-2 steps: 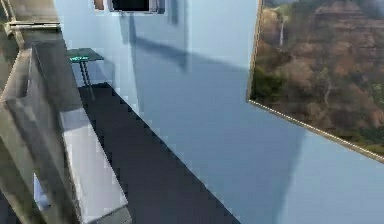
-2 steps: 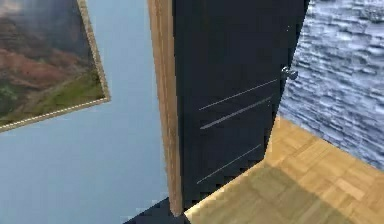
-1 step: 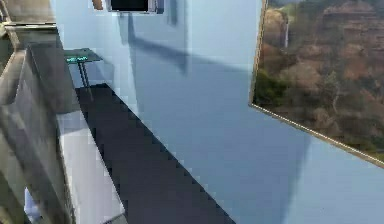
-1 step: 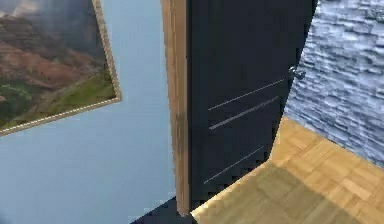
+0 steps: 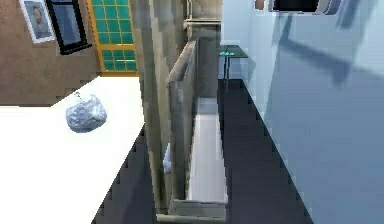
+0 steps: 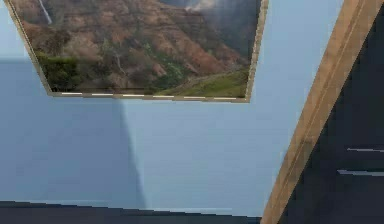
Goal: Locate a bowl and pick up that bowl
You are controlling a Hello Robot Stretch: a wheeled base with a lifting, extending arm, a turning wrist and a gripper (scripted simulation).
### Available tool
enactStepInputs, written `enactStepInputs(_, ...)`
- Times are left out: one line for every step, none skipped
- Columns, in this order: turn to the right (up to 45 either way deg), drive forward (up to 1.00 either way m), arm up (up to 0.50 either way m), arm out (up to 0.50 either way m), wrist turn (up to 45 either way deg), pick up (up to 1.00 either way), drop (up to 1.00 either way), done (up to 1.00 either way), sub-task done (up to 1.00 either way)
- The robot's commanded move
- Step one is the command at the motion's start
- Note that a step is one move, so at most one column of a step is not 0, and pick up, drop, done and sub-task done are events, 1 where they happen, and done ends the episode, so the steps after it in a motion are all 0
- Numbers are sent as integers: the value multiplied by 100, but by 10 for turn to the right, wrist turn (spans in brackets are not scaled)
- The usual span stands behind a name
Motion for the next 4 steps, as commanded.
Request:
enactStepInputs(0, 25, 0, 0, 0, 0, 0, 0, 0)
enactStepInputs(-450, 0, 0, 0, 0, 0, 0, 0, 0)
enactStepInputs(-390, 0, 0, 0, 0, 0, 0, 0, 0)
enactStepInputs(0, 30, 0, 0, 0, 0, 0, 0, 0)
